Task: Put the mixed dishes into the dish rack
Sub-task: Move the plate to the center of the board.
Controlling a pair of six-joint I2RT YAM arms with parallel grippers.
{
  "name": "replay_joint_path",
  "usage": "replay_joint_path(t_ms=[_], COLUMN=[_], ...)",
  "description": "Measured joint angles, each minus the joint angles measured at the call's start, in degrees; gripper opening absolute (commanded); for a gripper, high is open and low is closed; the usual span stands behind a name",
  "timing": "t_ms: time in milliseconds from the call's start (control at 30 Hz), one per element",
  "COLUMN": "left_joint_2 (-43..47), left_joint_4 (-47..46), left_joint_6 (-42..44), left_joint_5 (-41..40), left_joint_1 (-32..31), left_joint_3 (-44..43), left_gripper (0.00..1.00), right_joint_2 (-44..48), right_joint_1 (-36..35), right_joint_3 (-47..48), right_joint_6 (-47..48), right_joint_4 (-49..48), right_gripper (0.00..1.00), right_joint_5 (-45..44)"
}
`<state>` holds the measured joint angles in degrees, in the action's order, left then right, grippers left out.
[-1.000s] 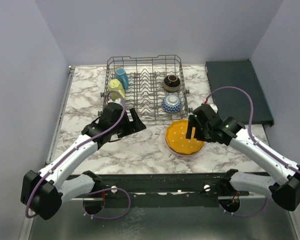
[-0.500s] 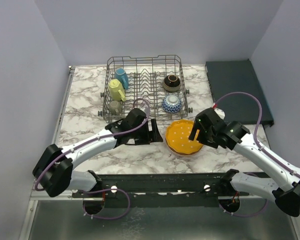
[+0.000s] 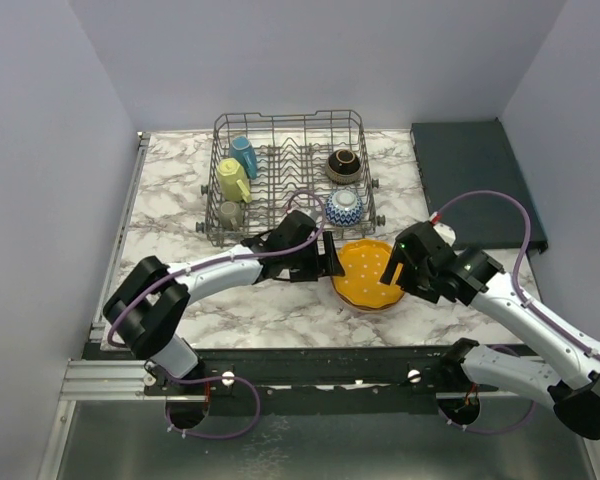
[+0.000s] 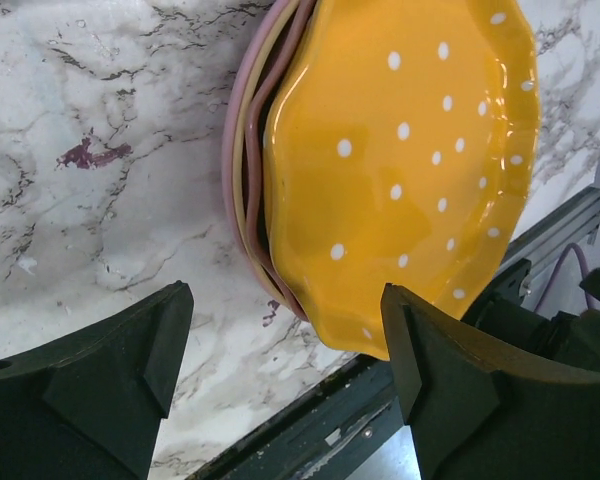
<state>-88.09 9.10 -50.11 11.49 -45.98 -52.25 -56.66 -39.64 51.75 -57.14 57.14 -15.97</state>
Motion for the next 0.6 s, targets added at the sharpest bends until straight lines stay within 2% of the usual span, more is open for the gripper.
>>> replay_joint_path(t_ms=[233, 600], left_joint_2=[-4.85, -7.69], left_joint_4=[-3.02, -9.07], left_joint_6=[0.13, 0.02], left_joint_5=[0.02, 0.52], left_joint_1=[-0.26, -0.26], left_joint_3=[-0.11, -0.11], left_gripper=[0.84, 0.81], right_joint_2=[0.09, -0.31], right_joint_1=[0.0, 0.0], right_joint_3=[-0.5, -2.14], right_joint_6=[-0.35, -0.35], right_joint_4=[-0.04, -0.72], right_gripper=[0.83, 0.82], right_joint_5=[0.02, 1.42])
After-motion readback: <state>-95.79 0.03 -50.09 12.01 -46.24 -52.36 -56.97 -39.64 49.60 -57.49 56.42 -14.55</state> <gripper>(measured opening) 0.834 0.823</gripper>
